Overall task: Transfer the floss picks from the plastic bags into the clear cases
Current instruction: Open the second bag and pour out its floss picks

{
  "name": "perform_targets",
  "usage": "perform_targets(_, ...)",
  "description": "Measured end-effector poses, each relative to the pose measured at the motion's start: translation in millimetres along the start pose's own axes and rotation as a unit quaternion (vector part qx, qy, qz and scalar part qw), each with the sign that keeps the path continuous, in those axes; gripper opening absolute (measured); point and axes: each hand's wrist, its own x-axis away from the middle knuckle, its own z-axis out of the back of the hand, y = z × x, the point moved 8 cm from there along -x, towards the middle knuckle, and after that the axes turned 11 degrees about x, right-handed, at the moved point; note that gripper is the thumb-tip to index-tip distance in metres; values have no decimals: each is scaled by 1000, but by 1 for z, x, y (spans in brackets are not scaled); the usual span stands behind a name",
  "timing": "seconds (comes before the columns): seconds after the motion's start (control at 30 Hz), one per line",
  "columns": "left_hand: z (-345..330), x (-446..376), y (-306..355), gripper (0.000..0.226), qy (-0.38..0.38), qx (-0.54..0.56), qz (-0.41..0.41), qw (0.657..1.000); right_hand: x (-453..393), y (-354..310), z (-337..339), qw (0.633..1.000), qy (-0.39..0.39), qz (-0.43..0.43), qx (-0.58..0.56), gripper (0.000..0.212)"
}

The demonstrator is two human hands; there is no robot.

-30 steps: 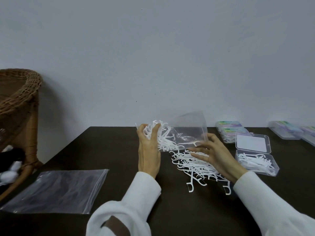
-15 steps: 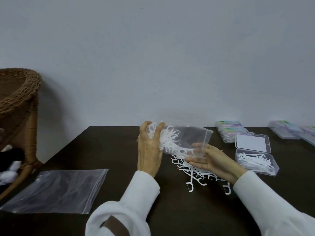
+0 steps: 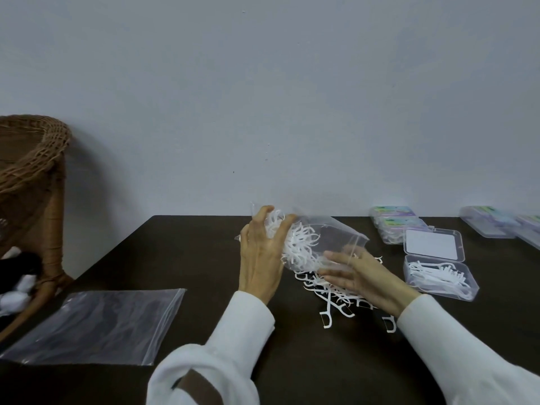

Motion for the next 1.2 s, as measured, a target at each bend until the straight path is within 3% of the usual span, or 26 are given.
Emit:
perform_targets(0.1, -1, 2, -4, 92, 14, -14, 26, 999, 1, -14, 11, 994, 68, 81, 39, 37)
perform_targets(0.17, 1, 2, -6, 87, 27, -19, 44, 998, 5, -22, 13, 972, 90, 123, 178, 21)
perform_targets(0.27, 2, 3, -5, 86, 35, -13, 54, 998, 12, -36, 12, 887, 141, 196, 395, 17)
perform_targets(0.33, 3, 3, -4, 89, 31, -2, 58, 998, 19, -46, 6, 841, 160, 251, 451, 19)
perform_targets(0.4, 3, 3, -4, 90, 28, 9, 62, 998, 21, -49, 5, 821, 175, 280, 467, 26)
perform_targets(0.7, 2, 6, -6, 87, 23, 31, 88, 995, 25, -53, 9, 823, 203, 297, 440, 34)
perform_targets(0.77, 1, 6, -5, 87, 21, 30, 88, 995, 25, -54, 4, 830, 161, 321, 427, 38)
perform_targets(0.83, -1, 7, -4, 87, 18, 30, 86, 996, 26, -54, -6, 816, 104, 344, 453, 44)
perform_targets(0.97, -4, 8, -1, 85, 7, 30, 83, 996, 20, -39, -25, 819, -15, 311, 481, 42)
perform_targets(1.2, -9, 7, 2, 81, -11, 32, 47, 998, 10, -30, -17, 855, -15, 271, 442, 28)
